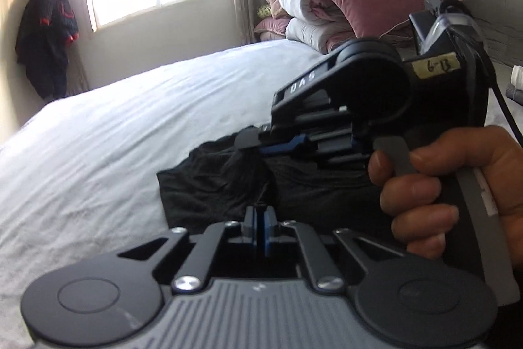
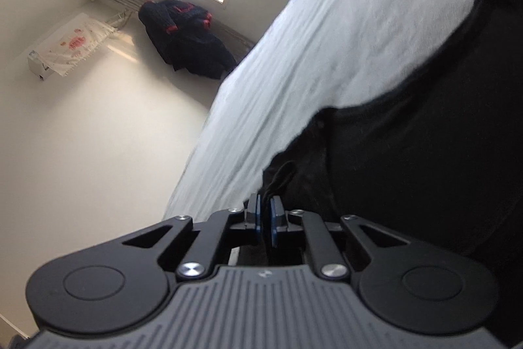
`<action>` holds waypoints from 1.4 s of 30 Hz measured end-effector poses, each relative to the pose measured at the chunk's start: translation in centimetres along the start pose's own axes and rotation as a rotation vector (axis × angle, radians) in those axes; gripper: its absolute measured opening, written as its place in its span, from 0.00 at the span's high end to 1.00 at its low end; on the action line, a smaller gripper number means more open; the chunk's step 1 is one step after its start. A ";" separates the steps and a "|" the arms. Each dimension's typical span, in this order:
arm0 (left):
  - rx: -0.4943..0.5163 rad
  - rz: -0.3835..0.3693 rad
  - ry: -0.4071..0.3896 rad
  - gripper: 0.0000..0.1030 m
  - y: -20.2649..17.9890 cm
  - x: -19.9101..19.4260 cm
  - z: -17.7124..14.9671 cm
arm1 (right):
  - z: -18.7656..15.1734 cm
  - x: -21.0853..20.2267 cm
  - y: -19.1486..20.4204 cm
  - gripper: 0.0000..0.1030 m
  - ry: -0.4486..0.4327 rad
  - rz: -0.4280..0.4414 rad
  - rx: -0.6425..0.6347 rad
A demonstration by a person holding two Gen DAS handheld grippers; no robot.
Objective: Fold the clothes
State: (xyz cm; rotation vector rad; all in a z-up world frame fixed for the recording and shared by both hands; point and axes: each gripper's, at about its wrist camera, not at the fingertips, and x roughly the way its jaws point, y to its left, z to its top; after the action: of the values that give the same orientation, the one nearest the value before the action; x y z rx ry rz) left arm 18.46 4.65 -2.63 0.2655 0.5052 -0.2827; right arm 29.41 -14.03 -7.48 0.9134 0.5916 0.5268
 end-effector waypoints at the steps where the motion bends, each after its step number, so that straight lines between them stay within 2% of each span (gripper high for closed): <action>1: 0.005 0.004 -0.010 0.96 0.0 -0.3 0.2 | 0.1 -0.2 0.2 0.92 -0.016 0.004 -0.004; 5: -0.019 -0.019 -0.059 0.96 0.3 -1.3 0.8 | 0.4 -0.7 0.8 0.94 -0.045 -0.002 -0.031; 7: -0.029 -0.033 -0.059 0.96 0.5 -1.3 0.8 | 0.3 -0.2 0.9 0.93 -0.017 -0.069 -0.059; 8: -0.021 -0.025 -0.052 0.96 0.5 -1.1 0.7 | 0.2 0.0 0.9 0.86 -0.011 -0.088 -0.065; 11: -0.024 0.009 -0.030 0.96 0.8 -0.7 0.5 | 0.3 0.4 -0.1 0.85 0.066 -0.112 -0.011; 13: -0.062 0.008 -0.033 0.96 1.5 -0.6 0.4 | 0.4 0.4 -0.2 0.80 0.105 -0.103 0.016; 15: -0.089 0.001 -0.045 0.96 2.0 -0.7 0.4 | 0.6 0.2 0.0 0.49 0.138 -0.097 0.047; 19: -0.102 -0.004 -0.055 0.96 2.3 -0.9 0.4 | 0.5 -0.4 0.4 0.48 0.186 -0.064 0.080; 22: -0.117 -0.045 -0.042 0.96 2.6 -1.1 0.4 | -0.1 0.1 0.1 0.48 0.211 -0.040 0.114; 23: -0.125 -0.067 -0.032 0.96 2.8 -1.0 0.5 | -0.4 0.3 -0.2 0.50 0.201 -0.032 0.125; 26: -0.116 -0.110 -0.003 0.96 2.8 -1.3 0.3 | -1.0 0.5 -0.5 0.66 0.134 -0.024 0.097; 27: -0.104 -0.113 0.005 0.96 2.8 -1.3 0.2 | -1.1 0.4 -0.5 0.78 0.109 -0.044 0.069; 30: -0.089 -0.124 0.020 0.96 2.5 -1.2 0.1 | -1.5 0.1 -0.2 0.94 0.054 -0.110 -0.019; 38: -0.113 -0.145 0.001 0.96 2.8 -1.6 0.0 | -2.3 -1.4 4.2 0.95 -0.035 -0.180 -0.297; 42: -0.144 -0.171 -0.032 0.96 3.3 -2.1 0.2 | -1.9 -1.7 5.7 0.95 -0.062 -0.232 -0.364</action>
State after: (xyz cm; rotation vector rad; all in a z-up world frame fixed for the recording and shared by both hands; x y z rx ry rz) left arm 17.88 8.10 -0.82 0.0778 0.5144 -0.4150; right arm 25.95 -11.16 -3.20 0.5069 0.5159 0.3780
